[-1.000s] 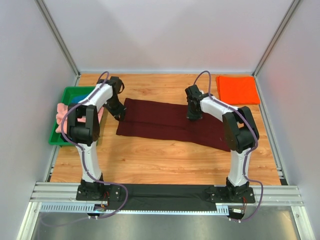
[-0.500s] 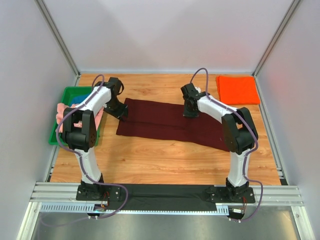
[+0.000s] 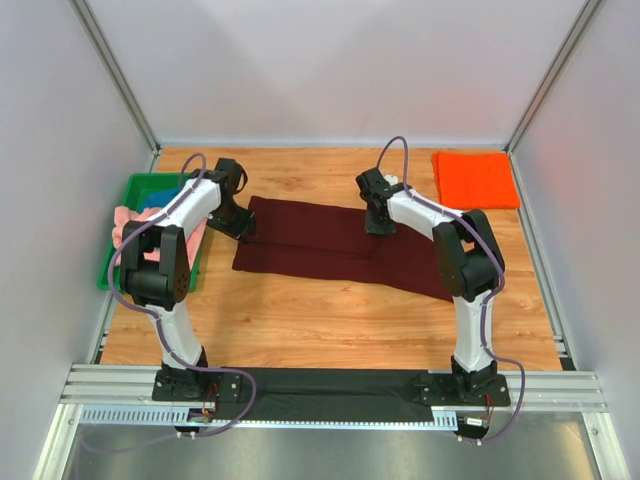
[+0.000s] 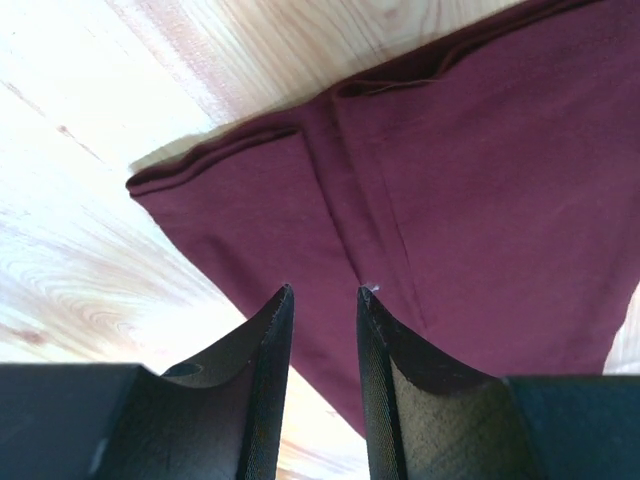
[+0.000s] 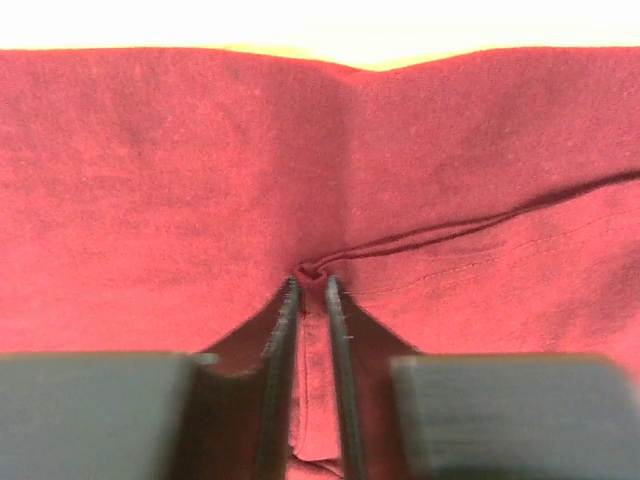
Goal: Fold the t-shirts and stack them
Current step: Fold the tshirt
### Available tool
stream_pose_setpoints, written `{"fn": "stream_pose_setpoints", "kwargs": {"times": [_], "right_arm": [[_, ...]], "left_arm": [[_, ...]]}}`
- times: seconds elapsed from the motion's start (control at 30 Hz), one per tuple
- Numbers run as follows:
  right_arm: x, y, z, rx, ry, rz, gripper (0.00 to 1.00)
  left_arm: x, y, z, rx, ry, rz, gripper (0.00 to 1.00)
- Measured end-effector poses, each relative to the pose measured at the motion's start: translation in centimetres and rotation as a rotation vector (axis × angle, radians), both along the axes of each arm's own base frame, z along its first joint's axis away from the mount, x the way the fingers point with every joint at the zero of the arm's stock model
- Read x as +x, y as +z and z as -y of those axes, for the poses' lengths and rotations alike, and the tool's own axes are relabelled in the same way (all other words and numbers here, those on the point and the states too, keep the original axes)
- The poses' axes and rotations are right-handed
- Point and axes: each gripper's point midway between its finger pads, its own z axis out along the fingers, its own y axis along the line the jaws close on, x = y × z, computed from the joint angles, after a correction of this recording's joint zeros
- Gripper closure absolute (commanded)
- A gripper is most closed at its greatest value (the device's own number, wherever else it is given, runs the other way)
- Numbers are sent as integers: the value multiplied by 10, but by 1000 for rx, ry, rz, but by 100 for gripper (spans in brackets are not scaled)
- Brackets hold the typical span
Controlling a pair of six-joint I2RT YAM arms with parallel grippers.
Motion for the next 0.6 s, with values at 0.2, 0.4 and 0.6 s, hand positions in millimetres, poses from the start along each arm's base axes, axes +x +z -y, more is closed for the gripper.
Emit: {"fn": "stream_pose_setpoints", "kwargs": {"times": [0.2, 0.4, 0.6], "right_arm": [[1, 0, 2, -10, -4, 2, 100], [1, 1, 2, -11, -6, 5, 100], [0, 13, 1, 6, -4, 24, 100]], "left_arm": [[-7, -9, -3, 23, 11, -18, 64], [-12, -14, -6, 39, 15, -39, 64], [-12, -21, -6, 42, 27, -67, 65]]}}
